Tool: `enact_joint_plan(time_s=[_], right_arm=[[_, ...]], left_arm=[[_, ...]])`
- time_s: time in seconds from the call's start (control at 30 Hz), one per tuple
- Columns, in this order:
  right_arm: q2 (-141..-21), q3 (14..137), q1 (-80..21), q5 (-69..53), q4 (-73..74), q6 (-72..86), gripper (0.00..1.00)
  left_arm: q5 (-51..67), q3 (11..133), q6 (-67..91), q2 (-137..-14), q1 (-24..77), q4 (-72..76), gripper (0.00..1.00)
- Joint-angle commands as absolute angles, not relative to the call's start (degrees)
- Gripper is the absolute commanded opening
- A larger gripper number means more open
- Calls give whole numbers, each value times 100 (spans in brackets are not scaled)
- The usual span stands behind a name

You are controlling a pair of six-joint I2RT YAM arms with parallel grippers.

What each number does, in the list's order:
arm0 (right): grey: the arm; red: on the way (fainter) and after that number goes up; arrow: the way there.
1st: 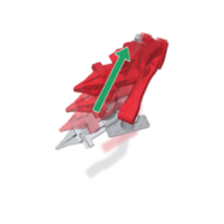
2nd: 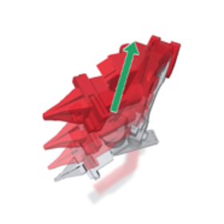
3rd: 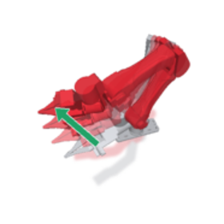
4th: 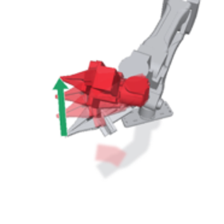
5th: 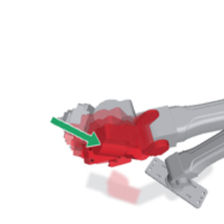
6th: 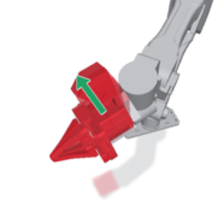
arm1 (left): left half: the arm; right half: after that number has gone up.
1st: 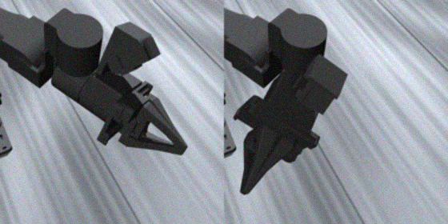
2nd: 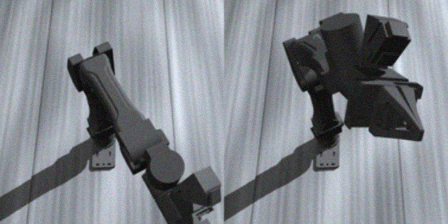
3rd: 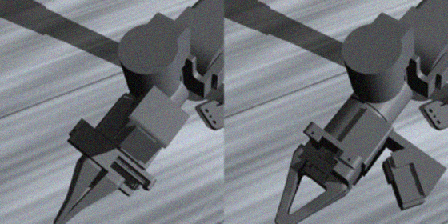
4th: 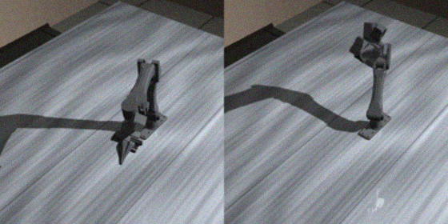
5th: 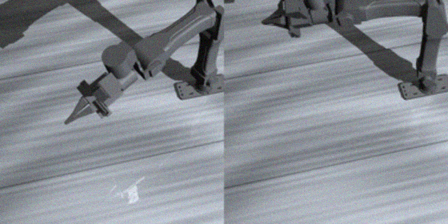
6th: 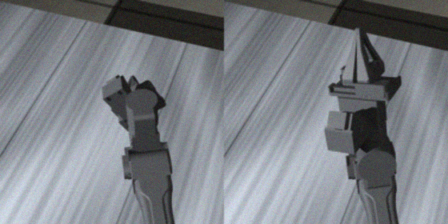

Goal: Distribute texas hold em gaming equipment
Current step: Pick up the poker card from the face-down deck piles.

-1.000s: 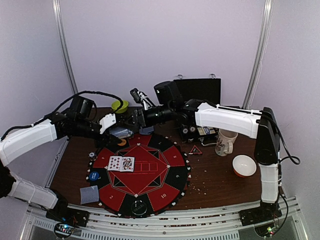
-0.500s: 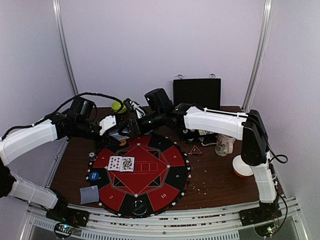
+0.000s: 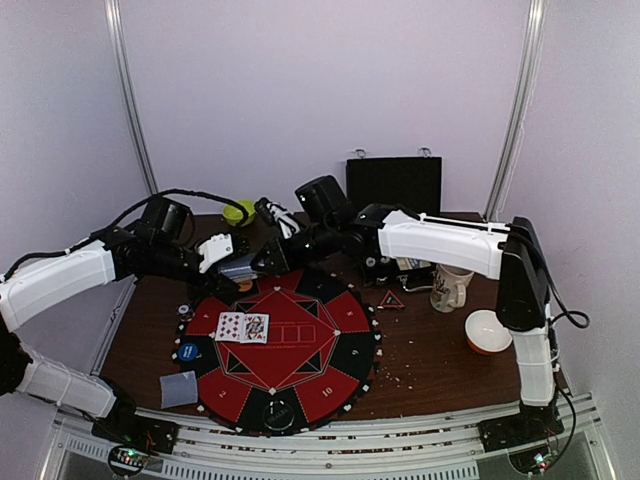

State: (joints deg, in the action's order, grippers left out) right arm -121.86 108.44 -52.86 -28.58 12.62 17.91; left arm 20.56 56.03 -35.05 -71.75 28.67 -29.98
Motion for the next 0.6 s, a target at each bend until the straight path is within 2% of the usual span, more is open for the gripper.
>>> enact_joint_plan(time_s=[0.0, 0.2, 0.43, 0.57], right_arm=[[-11944, 10752, -5236, -2681, 1555, 1731, 15], [-11728, 10723, -5217, -2439, 1759, 1684, 0], [-11340, 10610, -5121, -1928, 2083, 1499, 0], [-10883, 10448, -5088, -1170, 2212, 1289, 0]], left_arm=[[2040, 5650, -3481, -7080, 2880, -2646, 37], [1809, 5632, -3390, -7105, 2883, -2557, 37], [1467, 5621, -3238, -7131, 2865, -2451, 37], [1128, 5621, -3099, -7134, 2842, -2362, 37]])
